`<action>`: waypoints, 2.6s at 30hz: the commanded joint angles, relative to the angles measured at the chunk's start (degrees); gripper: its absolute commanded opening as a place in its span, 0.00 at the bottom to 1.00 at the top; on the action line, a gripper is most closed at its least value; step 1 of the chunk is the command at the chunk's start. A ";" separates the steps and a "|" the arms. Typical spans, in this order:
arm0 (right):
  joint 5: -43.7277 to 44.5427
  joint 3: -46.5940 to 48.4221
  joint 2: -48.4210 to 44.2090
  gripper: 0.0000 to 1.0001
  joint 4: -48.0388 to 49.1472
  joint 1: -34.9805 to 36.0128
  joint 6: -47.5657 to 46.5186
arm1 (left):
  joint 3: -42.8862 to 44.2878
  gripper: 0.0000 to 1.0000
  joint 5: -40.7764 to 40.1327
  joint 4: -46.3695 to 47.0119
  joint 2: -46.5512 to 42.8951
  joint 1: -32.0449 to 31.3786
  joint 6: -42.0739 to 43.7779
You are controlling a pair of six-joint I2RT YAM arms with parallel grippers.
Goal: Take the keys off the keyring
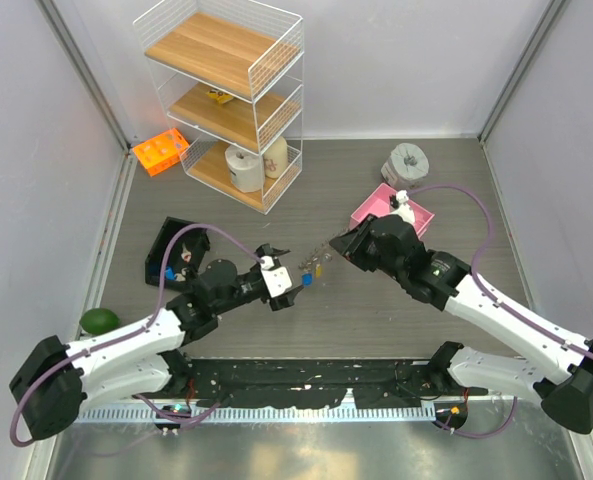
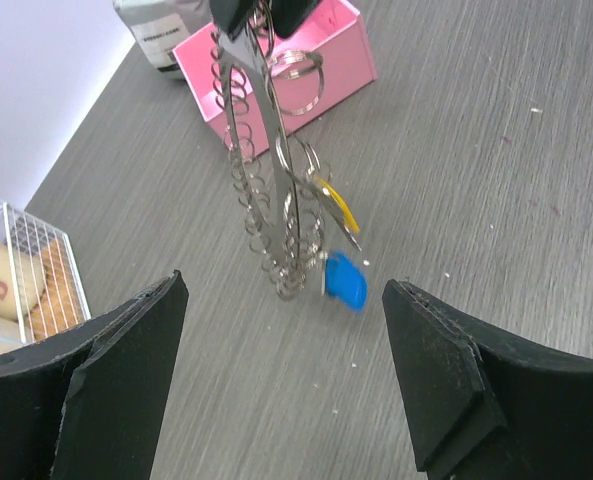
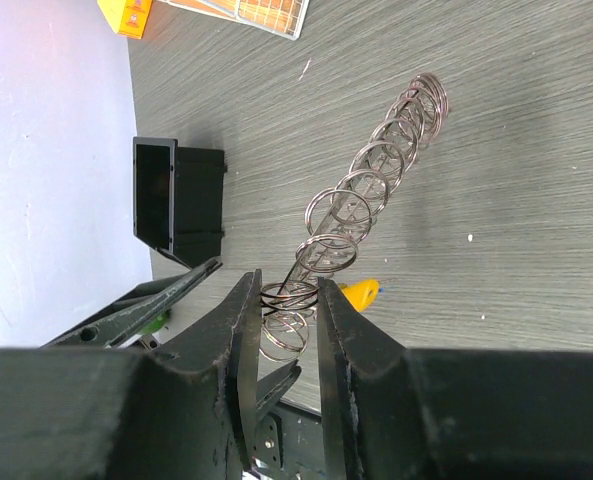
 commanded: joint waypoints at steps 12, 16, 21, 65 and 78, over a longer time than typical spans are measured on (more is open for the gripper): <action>-2.51 1.91 -3.78 0.05 3.29 0.05 1.69 | 7.85 0.47 3.44 13.51 14.04 -0.25 -1.42; -3.30 1.38 -4.49 0.05 3.38 0.05 1.86 | 8.01 0.14 2.20 14.85 15.54 -0.25 -1.87; -3.30 -0.37 -5.72 0.05 3.73 0.05 1.60 | 9.95 0.00 1.41 10.89 14.14 -0.25 -1.96; -16.32 -2.22 -14.88 0.99 -0.92 19.02 -104.31 | 20.32 0.00 8.18 -32.88 -4.06 -5.09 27.75; -7.17 -0.46 -7.74 0.33 1.88 23.43 -106.42 | 19.89 0.00 10.20 -33.32 -6.25 -5.09 27.49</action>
